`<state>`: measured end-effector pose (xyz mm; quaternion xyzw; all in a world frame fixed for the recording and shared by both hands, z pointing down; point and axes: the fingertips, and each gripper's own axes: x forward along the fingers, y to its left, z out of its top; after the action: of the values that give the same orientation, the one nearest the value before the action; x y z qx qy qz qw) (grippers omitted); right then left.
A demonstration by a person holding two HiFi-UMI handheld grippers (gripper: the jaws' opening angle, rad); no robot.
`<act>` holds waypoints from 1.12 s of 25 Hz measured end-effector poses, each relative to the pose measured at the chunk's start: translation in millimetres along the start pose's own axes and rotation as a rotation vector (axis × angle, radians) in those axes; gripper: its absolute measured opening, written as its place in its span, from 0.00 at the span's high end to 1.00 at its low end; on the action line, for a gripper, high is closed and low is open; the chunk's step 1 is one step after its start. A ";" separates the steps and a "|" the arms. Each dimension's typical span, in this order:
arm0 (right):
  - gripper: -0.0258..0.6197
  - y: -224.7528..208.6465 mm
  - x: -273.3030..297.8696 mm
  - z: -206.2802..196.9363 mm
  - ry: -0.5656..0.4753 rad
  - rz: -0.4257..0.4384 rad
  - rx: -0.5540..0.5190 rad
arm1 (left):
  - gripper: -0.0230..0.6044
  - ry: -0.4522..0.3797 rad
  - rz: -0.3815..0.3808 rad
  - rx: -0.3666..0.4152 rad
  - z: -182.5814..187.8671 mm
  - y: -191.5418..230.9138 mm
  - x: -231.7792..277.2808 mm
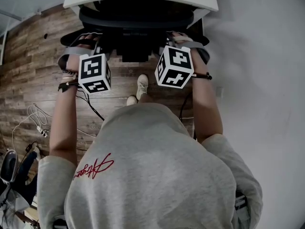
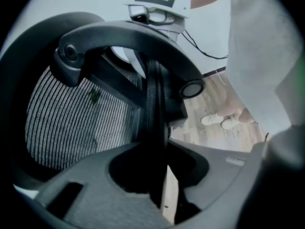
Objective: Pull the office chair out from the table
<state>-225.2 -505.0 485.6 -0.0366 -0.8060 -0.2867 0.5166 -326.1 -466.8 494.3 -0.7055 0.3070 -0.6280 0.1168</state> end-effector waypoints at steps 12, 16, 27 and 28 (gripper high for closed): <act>0.77 -0.4 -4.1 2.3 -0.002 0.017 0.002 | 0.81 0.002 0.000 -0.004 1.0 0.5 -5.2; 0.77 0.8 1.9 0.4 -0.006 0.019 0.001 | 0.80 0.004 -0.004 -0.008 -0.3 -1.4 0.2; 0.78 1.8 -2.6 1.1 0.002 0.001 0.011 | 0.80 0.005 -0.004 0.000 -0.2 0.2 -2.7; 0.78 2.3 -1.1 0.8 0.002 0.002 0.014 | 0.80 0.006 -0.004 0.000 -1.0 -0.2 -1.2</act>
<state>-224.6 -502.4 485.4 -0.0332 -0.8075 -0.2805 0.5178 -327.0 -465.7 493.6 -0.7042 0.3060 -0.6303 0.1147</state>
